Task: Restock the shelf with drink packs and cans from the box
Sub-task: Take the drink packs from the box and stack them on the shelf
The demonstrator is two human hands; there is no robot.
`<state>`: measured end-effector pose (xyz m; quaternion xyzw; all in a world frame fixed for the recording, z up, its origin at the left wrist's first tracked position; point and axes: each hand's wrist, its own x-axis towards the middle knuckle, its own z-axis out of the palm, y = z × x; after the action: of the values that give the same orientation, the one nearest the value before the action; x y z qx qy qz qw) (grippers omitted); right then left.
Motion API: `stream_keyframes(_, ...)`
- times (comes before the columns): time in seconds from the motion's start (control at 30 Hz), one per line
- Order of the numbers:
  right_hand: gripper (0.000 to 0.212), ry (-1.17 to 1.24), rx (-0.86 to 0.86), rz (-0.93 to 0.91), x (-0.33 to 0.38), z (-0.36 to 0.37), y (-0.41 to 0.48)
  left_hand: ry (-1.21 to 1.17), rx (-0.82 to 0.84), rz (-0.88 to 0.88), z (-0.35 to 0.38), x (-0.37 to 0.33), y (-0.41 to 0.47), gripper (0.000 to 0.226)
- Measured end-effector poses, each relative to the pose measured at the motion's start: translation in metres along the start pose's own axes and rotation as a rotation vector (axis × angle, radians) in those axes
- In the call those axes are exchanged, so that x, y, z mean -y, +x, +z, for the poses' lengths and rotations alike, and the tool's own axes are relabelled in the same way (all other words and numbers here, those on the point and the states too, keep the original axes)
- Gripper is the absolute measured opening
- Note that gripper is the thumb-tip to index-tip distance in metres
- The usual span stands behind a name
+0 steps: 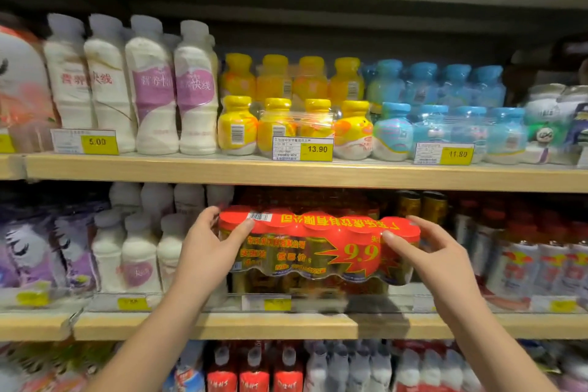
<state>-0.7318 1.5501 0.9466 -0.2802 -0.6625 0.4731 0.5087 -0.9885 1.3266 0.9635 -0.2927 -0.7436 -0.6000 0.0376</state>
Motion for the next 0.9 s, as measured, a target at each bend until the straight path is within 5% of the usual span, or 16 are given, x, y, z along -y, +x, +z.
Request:
stream_keyframes(0.43,0.048,-0.048,0.044,0.022,-0.038,0.013,0.054,0.22,-0.057,-0.066,0.047,0.01,0.03,0.056)
stream_keyframes(0.7,0.058,-0.116,0.06,-0.005,-0.048,0.021,0.066,0.236,-0.072,-0.053,0.054,0.014,0.036,0.036)
stream_keyframes(0.9,0.059,-0.148,0.083,-0.008,-0.053,0.023,0.069,0.232,-0.065,0.013,0.06,0.017,0.038,0.054)
